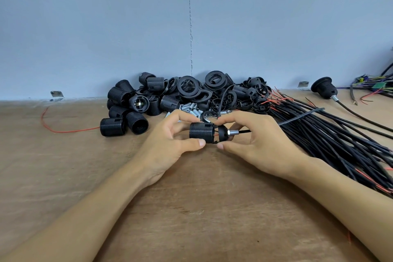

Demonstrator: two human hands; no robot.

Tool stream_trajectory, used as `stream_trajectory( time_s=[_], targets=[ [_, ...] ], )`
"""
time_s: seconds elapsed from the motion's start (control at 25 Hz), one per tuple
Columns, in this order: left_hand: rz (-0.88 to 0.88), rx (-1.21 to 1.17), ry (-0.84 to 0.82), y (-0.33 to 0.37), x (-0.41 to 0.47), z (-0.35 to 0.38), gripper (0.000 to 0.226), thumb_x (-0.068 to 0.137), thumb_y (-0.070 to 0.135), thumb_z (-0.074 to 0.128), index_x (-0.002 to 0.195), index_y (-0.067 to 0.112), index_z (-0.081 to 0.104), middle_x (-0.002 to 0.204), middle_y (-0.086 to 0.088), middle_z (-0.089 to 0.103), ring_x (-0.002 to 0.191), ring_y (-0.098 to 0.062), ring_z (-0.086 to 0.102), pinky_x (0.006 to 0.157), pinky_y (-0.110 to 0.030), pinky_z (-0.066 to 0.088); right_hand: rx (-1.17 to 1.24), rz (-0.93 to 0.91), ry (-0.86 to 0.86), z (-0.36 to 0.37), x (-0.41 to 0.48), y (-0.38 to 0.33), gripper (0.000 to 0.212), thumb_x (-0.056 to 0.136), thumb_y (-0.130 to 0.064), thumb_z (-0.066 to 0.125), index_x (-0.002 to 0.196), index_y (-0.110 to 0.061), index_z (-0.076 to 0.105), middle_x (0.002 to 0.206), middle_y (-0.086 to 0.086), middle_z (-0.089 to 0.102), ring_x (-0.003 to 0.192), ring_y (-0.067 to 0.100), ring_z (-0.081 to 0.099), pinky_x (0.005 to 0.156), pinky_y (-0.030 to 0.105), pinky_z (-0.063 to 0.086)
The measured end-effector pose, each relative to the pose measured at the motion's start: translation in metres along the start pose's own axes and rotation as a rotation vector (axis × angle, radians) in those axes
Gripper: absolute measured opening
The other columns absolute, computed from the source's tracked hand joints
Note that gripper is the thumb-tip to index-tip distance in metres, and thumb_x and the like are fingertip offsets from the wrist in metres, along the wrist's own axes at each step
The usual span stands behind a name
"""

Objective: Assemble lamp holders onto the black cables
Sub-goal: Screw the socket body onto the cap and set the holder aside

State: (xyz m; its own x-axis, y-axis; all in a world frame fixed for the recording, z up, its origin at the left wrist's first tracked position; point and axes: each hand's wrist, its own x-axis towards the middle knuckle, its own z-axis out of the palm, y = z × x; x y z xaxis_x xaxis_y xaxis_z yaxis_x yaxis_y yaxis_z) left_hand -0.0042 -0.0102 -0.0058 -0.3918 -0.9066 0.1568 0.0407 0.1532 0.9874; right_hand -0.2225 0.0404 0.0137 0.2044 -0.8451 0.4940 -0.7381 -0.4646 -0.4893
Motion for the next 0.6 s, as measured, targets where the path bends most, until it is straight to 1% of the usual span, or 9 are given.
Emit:
stream_trajectory(
  time_s=[0.08, 0.16, 0.28, 0.32, 0.4, 0.48, 0.6],
  targets=[
    [-0.013, -0.047, 0.019, 0.0001, 0.0002, 0.0008, 0.04, 0.079, -0.012, 0.076, 0.108, 0.014, 0.064, 0.106, -0.007, 0.078, 0.094, -0.018, 0.073, 0.088, -0.031, 0.06, -0.017, 0.001, 0.006, -0.0006, 0.0003, 0.0001, 0.038, 0.078, -0.028, 0.085, 0.112, -0.031, 0.069, 0.102, -0.026, 0.066, 0.098, -0.002, 0.06, 0.085, 0.002, 0.036],
    [-0.024, -0.085, 0.032, -0.0002, 0.0003, 0.0012, 0.04, 0.08, -0.012, 0.075, 0.11, 0.012, 0.065, 0.106, -0.01, 0.077, 0.091, -0.021, 0.072, 0.09, -0.038, 0.061, -0.013, 0.003, 0.008, -0.0009, 0.0004, -0.0003, 0.038, 0.078, -0.028, 0.085, 0.111, -0.031, 0.068, 0.099, -0.028, 0.065, 0.096, -0.001, 0.061, 0.084, 0.002, 0.036],
    [-0.038, -0.112, 0.041, -0.0001, 0.0003, 0.0012, 0.04, 0.081, -0.01, 0.075, 0.113, 0.011, 0.066, 0.107, -0.012, 0.077, 0.089, -0.025, 0.072, 0.091, -0.041, 0.06, -0.007, 0.008, 0.009, -0.001, 0.0008, -0.0009, 0.037, 0.078, -0.029, 0.085, 0.111, -0.032, 0.068, 0.097, -0.029, 0.064, 0.095, 0.001, 0.062, 0.086, 0.005, 0.039],
    [-0.04, -0.119, 0.04, -0.0001, 0.0004, 0.0011, 0.04, 0.081, -0.009, 0.075, 0.114, 0.011, 0.066, 0.107, -0.013, 0.077, 0.089, -0.025, 0.072, 0.09, -0.04, 0.061, -0.007, 0.01, 0.009, -0.0011, 0.0009, -0.0011, 0.037, 0.078, -0.03, 0.085, 0.111, -0.033, 0.068, 0.097, -0.029, 0.064, 0.095, 0.001, 0.062, 0.087, 0.007, 0.04],
    [-0.039, -0.128, 0.035, 0.0003, 0.0004, 0.0014, 0.039, 0.081, -0.007, 0.076, 0.114, 0.01, 0.066, 0.105, -0.012, 0.077, 0.088, -0.022, 0.072, 0.082, -0.035, 0.061, -0.012, 0.014, 0.012, -0.0016, 0.0009, -0.0014, 0.037, 0.078, -0.03, 0.085, 0.11, -0.034, 0.067, 0.096, -0.031, 0.064, 0.096, 0.001, 0.062, 0.088, 0.007, 0.04],
    [-0.04, -0.137, 0.032, 0.0008, 0.0006, 0.0016, 0.038, 0.081, -0.006, 0.076, 0.115, 0.01, 0.066, 0.098, -0.013, 0.077, 0.083, -0.023, 0.073, 0.073, -0.029, 0.06, -0.011, 0.013, 0.019, -0.0021, 0.0007, -0.0013, 0.038, 0.077, -0.029, 0.085, 0.111, -0.033, 0.068, 0.093, -0.033, 0.062, 0.096, 0.0, 0.062, 0.087, 0.004, 0.038],
    [-0.045, -0.138, 0.022, 0.001, 0.001, 0.0013, 0.037, 0.082, -0.005, 0.075, 0.115, 0.009, 0.067, 0.09, -0.015, 0.075, 0.076, -0.023, 0.07, 0.066, -0.027, 0.057, -0.006, 0.001, 0.032, -0.0028, 0.0011, -0.0009, 0.039, 0.077, -0.027, 0.086, 0.112, -0.031, 0.069, 0.093, -0.032, 0.062, 0.095, 0.0, 0.062, 0.086, 0.002, 0.036]
  ],
)
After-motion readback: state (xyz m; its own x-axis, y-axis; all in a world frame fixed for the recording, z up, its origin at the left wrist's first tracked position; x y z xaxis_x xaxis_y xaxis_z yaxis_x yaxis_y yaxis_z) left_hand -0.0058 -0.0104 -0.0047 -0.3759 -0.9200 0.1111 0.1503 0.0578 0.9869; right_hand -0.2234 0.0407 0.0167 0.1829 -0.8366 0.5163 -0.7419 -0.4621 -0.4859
